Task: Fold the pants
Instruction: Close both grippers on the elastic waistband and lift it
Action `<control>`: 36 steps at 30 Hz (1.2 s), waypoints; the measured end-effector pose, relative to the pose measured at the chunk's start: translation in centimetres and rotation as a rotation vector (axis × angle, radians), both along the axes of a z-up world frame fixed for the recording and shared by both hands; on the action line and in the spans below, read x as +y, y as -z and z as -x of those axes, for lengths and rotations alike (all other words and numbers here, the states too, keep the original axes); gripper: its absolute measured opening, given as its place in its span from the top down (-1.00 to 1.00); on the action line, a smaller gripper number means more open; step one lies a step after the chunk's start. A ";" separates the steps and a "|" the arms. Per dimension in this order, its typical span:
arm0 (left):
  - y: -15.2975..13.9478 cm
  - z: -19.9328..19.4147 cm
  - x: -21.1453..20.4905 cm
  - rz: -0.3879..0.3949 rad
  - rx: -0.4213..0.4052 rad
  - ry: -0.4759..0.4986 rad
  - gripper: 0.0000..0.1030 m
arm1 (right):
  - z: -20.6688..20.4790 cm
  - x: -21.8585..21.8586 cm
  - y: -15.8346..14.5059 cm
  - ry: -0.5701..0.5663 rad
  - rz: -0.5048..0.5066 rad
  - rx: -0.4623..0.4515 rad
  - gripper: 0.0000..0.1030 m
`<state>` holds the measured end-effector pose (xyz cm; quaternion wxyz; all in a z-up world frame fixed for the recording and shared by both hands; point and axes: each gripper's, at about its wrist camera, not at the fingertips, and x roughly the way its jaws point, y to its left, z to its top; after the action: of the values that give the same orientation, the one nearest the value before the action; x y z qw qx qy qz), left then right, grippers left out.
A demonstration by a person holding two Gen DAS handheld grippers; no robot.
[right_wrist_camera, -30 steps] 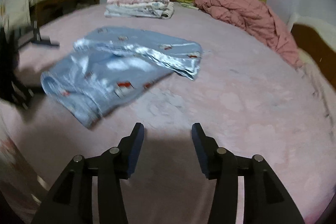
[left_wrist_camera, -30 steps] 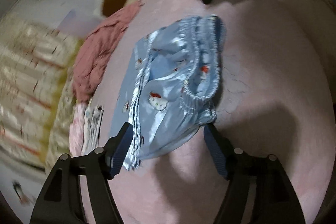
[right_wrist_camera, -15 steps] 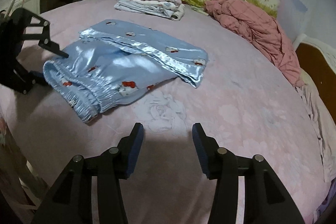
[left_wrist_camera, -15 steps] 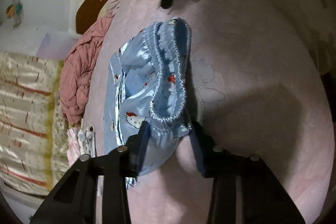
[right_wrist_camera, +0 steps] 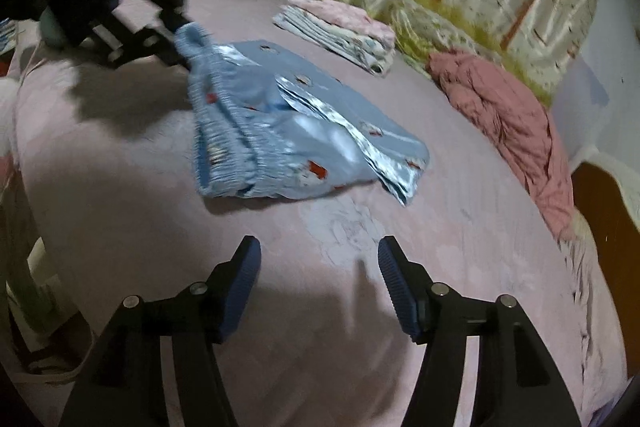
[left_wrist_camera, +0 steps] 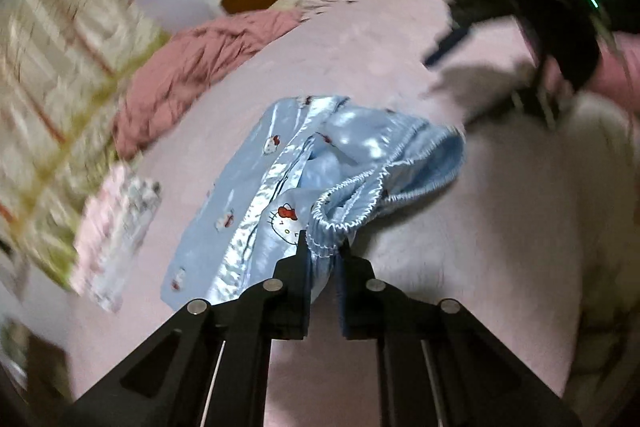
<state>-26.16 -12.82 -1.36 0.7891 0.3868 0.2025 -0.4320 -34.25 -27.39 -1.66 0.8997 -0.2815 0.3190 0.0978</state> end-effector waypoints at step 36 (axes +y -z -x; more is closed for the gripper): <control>-3.7 -17.5 1.1 0.318 0.341 -0.362 0.83 | -25.8 -4.2 -4.4 -0.072 -0.668 0.300 0.77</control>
<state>-8.68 -11.70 2.37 0.8586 0.1380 0.3277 -0.3692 -8.49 -31.54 2.74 0.8811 0.0341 0.3879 0.2683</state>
